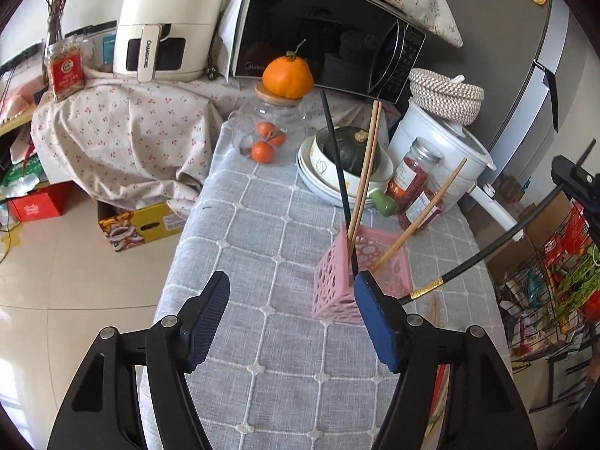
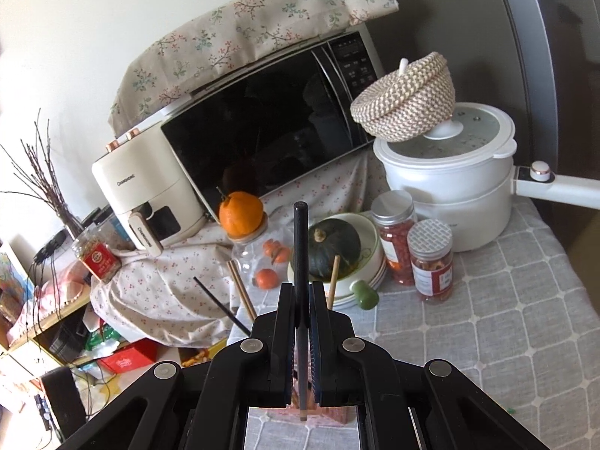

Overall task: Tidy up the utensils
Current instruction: 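Lower the black chopstick into the pink basket and open the right gripper, then move both open grippers back over the remaining utensils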

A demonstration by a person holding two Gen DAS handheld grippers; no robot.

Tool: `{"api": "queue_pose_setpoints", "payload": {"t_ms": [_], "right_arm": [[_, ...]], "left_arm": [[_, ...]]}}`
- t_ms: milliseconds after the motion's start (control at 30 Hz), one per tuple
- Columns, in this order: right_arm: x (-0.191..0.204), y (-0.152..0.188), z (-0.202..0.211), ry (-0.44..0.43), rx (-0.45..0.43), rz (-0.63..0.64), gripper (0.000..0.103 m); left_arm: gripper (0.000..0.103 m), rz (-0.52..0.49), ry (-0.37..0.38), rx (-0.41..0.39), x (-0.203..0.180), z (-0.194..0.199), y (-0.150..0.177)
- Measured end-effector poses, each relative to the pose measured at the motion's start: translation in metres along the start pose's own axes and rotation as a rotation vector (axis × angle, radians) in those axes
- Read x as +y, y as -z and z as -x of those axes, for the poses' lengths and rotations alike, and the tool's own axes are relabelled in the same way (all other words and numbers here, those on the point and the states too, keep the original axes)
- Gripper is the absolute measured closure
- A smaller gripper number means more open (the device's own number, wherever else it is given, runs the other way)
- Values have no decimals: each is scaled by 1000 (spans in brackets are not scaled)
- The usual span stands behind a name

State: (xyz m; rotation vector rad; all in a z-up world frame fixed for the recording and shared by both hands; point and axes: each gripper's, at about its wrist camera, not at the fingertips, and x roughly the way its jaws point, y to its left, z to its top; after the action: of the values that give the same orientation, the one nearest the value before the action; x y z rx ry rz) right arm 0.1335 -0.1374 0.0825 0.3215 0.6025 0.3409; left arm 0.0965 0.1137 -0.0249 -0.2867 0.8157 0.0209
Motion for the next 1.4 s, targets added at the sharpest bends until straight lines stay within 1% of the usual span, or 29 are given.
{"api": "queue_pose_setpoints", "payload": {"t_ms": [133,233,300,433,500,600,667,800,867,967,1033,1067,1100,1133,1167,1200,1267,1400], "right_arm": [[10,0,-22,60,21,10,98],[9,-4,-27,45,34,-41,98],[13,-8,-24,41,24,-45,98],[22,-17,-16,66,-17,-19,98],[24,-21,-17,88,-29,-5,98],[23,-22,-26,115,-25,5,98],[22,-19,-37,139,4,17,98],[16,-6,-67,152,110,13,98],[11,1,-80,167,146,-1,98],[4,5,-90,154,181,-39,96],[-1,5,-88,137,183,-66,94],[-2,4,-87,127,185,-75,88],[-4,2,-84,117,187,-78,77],[-7,0,-80,114,188,-77,71],[-8,-2,-75,112,186,-76,61],[-12,-3,-68,105,181,-76,59],[-20,-5,-55,102,182,-72,57],[-46,5,-30,128,193,-71,48]], "left_arm": [[31,5,4,27,9,2,4],[31,29,25,33,15,6,4],[31,37,37,35,18,8,3],[31,49,37,43,21,8,2],[31,55,43,50,21,7,2],[31,49,44,56,18,7,3],[31,37,43,63,16,6,4],[31,23,45,85,11,1,7],[31,14,47,89,9,0,9],[31,-11,50,92,2,-1,10],[31,-31,40,97,-2,-2,13],[31,-43,32,98,-4,-3,14],[31,-58,29,102,-7,-5,16],[31,-72,29,113,-9,-8,18],[31,-83,32,127,-12,-11,20],[31,-88,38,140,-14,-13,22],[31,-96,53,166,-19,-18,27],[31,-134,69,211,-36,-28,37]]}}
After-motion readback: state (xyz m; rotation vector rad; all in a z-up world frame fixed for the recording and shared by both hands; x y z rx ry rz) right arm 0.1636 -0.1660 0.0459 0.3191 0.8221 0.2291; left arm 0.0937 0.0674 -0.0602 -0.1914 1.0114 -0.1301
